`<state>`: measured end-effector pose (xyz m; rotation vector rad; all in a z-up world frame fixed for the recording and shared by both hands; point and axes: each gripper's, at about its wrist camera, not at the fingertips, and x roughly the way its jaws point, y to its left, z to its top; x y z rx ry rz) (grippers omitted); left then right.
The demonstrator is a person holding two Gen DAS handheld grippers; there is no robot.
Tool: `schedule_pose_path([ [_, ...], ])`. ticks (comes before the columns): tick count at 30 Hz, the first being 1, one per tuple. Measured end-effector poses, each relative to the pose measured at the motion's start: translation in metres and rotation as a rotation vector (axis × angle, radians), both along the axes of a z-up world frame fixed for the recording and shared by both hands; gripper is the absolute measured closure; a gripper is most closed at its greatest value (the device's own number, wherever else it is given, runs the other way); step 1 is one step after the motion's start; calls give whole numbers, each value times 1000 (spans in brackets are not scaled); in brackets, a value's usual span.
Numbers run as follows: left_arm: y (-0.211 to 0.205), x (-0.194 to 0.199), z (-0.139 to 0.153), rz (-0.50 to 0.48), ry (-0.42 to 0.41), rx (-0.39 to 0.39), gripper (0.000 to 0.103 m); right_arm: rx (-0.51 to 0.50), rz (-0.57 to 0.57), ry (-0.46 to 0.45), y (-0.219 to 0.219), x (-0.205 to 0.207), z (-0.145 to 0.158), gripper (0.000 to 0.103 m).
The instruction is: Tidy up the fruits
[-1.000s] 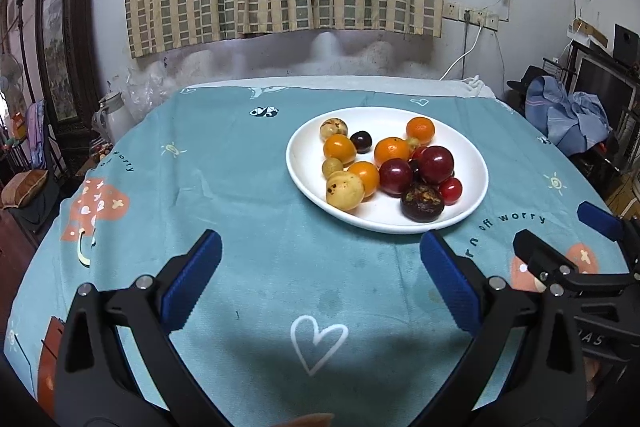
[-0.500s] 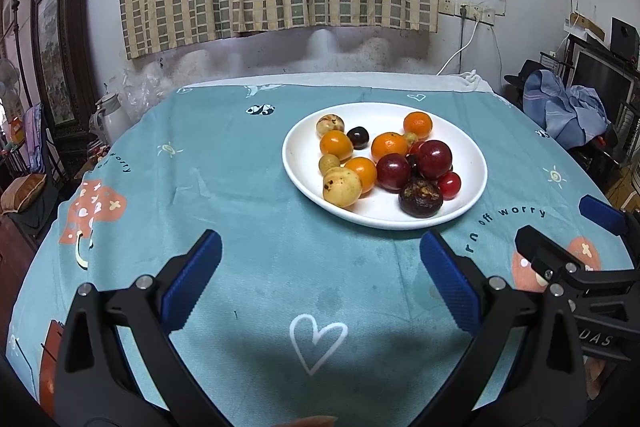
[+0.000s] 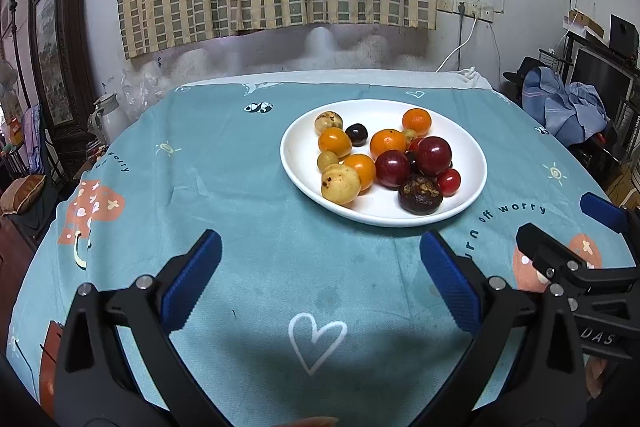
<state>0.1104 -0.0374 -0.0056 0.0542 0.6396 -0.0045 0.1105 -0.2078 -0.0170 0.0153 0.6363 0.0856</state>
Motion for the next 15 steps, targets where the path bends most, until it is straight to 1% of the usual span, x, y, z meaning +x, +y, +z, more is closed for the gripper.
schedule_pose_path([
  [8, 0, 0, -2, -3, -1, -3, 2, -1, 1, 1, 0, 0, 0, 1],
  [13, -1, 1, -4, 0, -17, 17, 2, -10, 1, 3, -1, -2, -1, 1],
  [15, 0, 1, -4, -7, -17, 12, 2, -4, 1, 4, -1, -2, -2, 1],
])
